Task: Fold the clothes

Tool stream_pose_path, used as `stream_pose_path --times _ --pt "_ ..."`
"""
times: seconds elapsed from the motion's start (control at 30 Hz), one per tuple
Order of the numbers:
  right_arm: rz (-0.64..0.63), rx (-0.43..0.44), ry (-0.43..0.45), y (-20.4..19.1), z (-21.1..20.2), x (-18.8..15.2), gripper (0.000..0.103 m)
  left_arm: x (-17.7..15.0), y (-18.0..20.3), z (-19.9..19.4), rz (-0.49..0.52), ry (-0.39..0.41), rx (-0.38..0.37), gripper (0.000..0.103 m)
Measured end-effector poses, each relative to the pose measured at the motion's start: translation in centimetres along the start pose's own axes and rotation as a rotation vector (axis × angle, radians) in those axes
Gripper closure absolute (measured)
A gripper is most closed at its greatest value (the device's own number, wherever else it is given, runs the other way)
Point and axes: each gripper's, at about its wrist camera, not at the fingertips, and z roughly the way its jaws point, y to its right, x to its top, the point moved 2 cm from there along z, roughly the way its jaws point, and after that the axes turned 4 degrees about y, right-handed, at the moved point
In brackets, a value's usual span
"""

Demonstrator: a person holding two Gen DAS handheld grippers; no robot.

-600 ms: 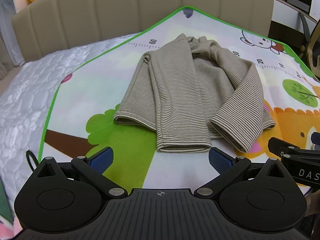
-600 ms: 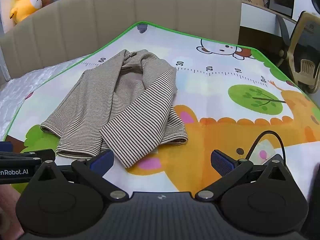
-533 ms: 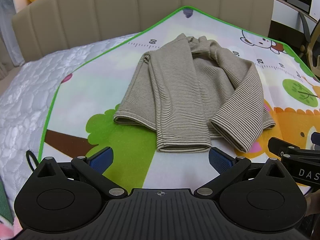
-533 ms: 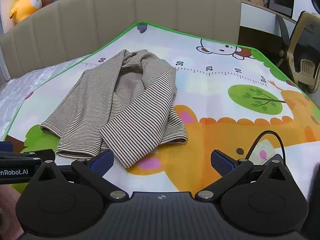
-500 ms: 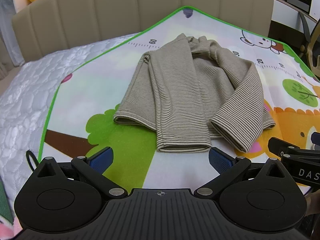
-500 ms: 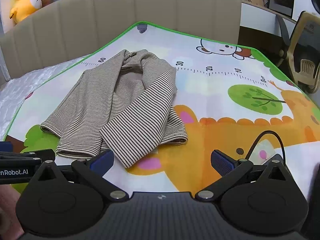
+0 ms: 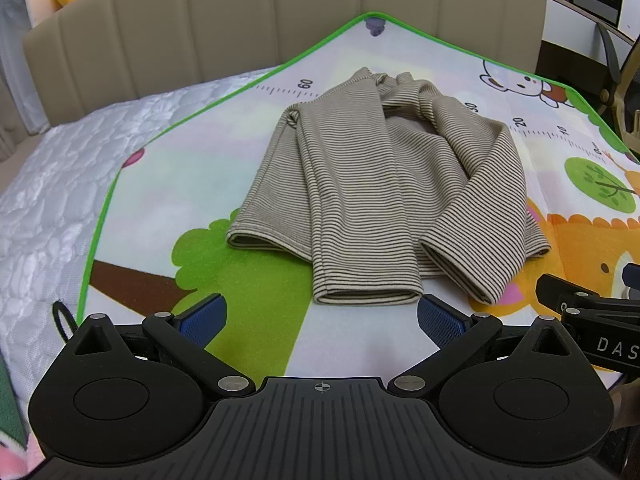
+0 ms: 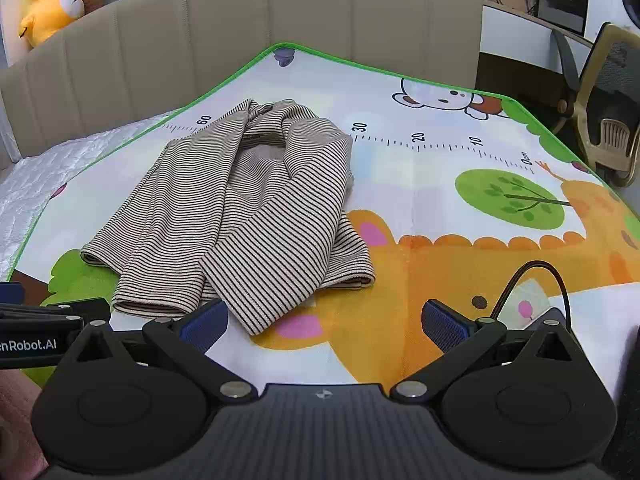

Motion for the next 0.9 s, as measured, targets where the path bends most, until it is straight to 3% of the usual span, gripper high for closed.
stream_pose_path --times 0.9 --pt "0.001 0.002 -0.008 0.1 0.17 -0.11 0.0 -0.12 0.18 -0.08 0.003 -0.01 0.002 0.0"
